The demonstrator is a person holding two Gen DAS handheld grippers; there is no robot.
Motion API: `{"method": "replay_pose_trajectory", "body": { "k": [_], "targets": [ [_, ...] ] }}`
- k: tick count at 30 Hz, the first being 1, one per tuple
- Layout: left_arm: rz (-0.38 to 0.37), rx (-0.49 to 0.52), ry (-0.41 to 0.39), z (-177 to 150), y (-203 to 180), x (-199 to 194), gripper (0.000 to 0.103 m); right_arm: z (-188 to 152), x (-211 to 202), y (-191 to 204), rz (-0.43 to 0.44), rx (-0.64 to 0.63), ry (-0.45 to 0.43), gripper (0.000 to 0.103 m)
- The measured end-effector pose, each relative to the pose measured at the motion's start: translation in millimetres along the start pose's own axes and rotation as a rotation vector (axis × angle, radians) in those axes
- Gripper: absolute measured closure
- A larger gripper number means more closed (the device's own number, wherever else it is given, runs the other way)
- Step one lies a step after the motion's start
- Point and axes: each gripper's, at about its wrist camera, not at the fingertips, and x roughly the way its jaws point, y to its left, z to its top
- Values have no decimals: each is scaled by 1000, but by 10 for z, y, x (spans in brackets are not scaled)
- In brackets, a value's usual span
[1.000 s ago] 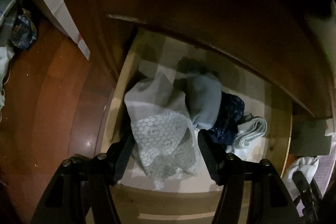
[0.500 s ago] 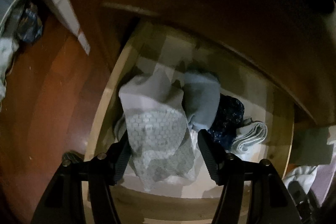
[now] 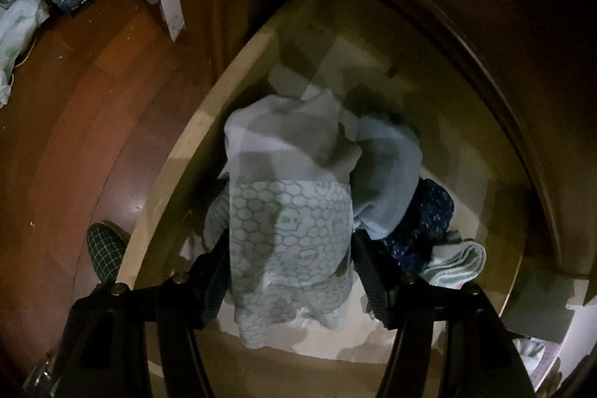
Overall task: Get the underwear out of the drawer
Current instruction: 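Grasp the white hexagon-print cloth with the left gripper while the right holds the white item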
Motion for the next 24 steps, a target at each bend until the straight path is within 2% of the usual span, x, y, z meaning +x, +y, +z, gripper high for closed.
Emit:
{"method": "replay_pose_trajectory", "body": {
  "k": [1,6,12,16,20,24],
  "targets": [
    [-1,6,-15,-1,3,-18,58,-1,6,2,-1,1,2,58],
    [-32,14,-33,-50,64,-114,74,-3,26,-1,-7,4,9,58],
    [-22,67,-46,-156,74,-303,78,1,111,-1,-19,-3,28,58],
    [-15,144,-86,-260,12,-496,78,6,127,-14,-18,-2,30,58],
    [-52,197,-78,-316,16,-648,78,22,109,-55,-10,16,20,58],
    [-85,199,-54,-345,83,-776,78,27,84,-79,-5,30,13,58]
  ]
}}
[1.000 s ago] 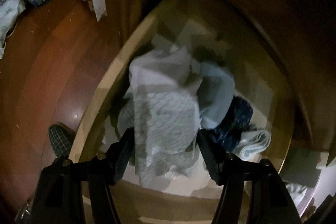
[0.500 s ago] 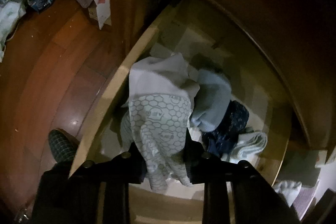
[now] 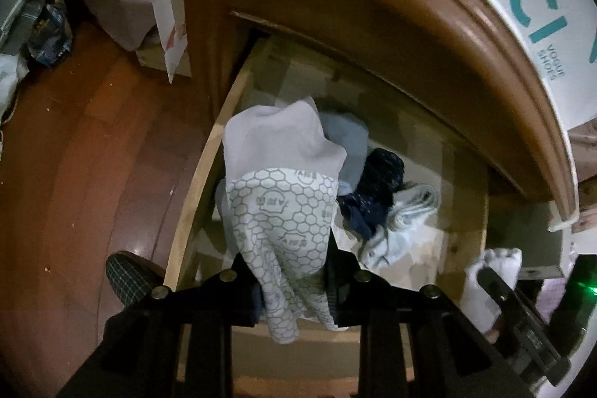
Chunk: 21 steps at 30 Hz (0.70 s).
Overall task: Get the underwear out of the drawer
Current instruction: 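Grasp the white hexagon-print cloth with the left gripper while the right holds the white item, then carry the hexagon-print cloth with the left gripper into the shoebox and release it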
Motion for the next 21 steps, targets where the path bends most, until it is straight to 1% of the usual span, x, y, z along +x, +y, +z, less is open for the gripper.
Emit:
{"method": "replay_pose_trajectory", "body": {
  "k": [2,4,6,8,12,13,16,19,21],
  "targets": [
    [-19,-16,9,16,17,-72,78,4,-7,-3,2,2,-2,58],
    [-29,-6,3,28,-11,-148,78,4,-14,-1,3,2,-5,58],
    [-8,34,-17,19,-83,-243,78,5,-18,-1,3,2,-6,58],
    [25,95,-37,-2,-175,-338,78,3,-20,-6,1,5,-6,58],
    [41,195,-69,-60,-295,-535,78,2,-17,-14,-8,8,-7,58],
    [52,236,-87,-91,-354,-609,78,-1,-18,-20,-12,8,-7,58],
    [81,313,-131,-152,-448,-796,78,-6,-5,-6,-42,-6,-4,58],
    [93,372,-181,-187,-535,-1041,78,-7,26,10,-62,-18,7,58],
    [93,385,-205,-185,-565,-1181,78,-12,45,24,-87,-31,12,58]
  ]
}}
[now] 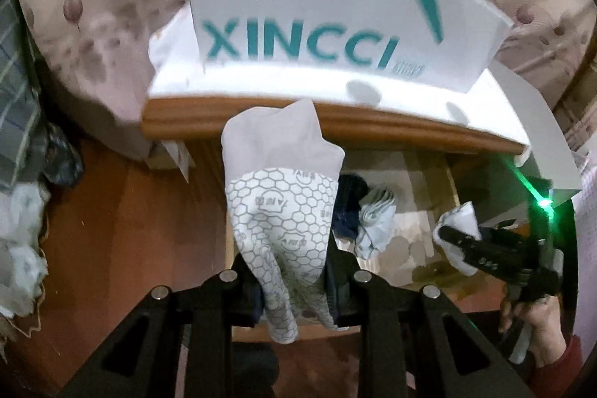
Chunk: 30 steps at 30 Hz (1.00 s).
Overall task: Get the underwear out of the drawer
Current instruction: 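Carry the hexagon-print cloth with the left gripper into the shoebox and release it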
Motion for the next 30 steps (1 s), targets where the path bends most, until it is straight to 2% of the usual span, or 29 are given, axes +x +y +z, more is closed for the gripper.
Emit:
{"method": "replay_pose_trajectory", "body": {
  "k": [7,18,25,30],
  "targets": [
    [11,29,-111,216,-25,-530,78,-16,-5,-12,-79,-18,-10,59],
    [37,-1,-208,623,190,-1061,78,-16,45,-104,-163,8,-1,59],
    [68,8,-307,1229,264,-1456,78,-1,27,-117,-197,-1,-10,59],
    [106,25,-329,1685,224,-1422,78,-2,13,-127,-214,-4,-18,59]
  ]
}}
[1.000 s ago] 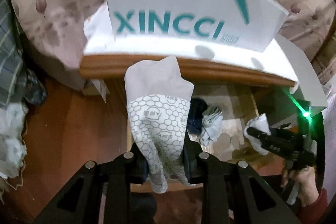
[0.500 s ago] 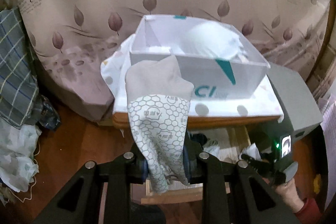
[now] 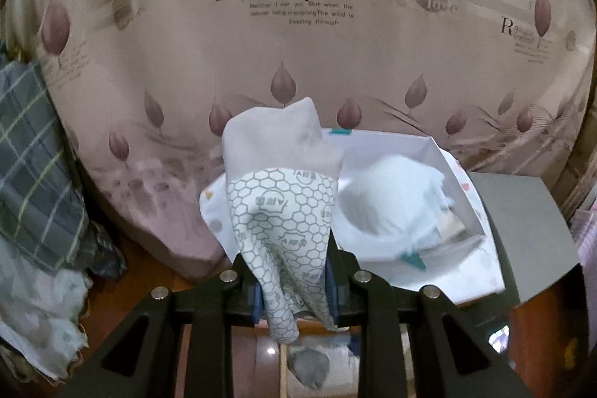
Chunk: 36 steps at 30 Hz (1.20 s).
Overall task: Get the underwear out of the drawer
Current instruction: 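Carry the hexagon-print cloth with the left gripper into the shoebox and release it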
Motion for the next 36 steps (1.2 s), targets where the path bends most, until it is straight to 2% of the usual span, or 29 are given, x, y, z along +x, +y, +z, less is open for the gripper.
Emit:
{"method": "replay_pose_trajectory", "body": {
  "k": [4,8,19,22,23,27,31,36],
  "targets": [
    [35,44,18,241,-117,360,78,0,-3,-5,-24,-3,-7,59],
    [39,55,73,302,-194,775,78,-2,16,-20,-22,9,-2,59],
    [56,107,191,60,-398,1586,78,3,42,-23,1,27,14,59],
    [89,137,192,-17,-446,1659,77,0,44,-14,-1,24,15,59],
    [99,139,193,-27,-452,1674,73,0,45,-14,-1,25,16,59],
    [123,111,209,-28,-397,1707,67,0,48,-9,0,25,16,59],
    [158,112,199,-17,-382,1653,51,-6,45,2,-1,19,18,59],
    [144,96,176,-3,-315,1488,49,-5,31,11,0,15,15,59]
  ]
}}
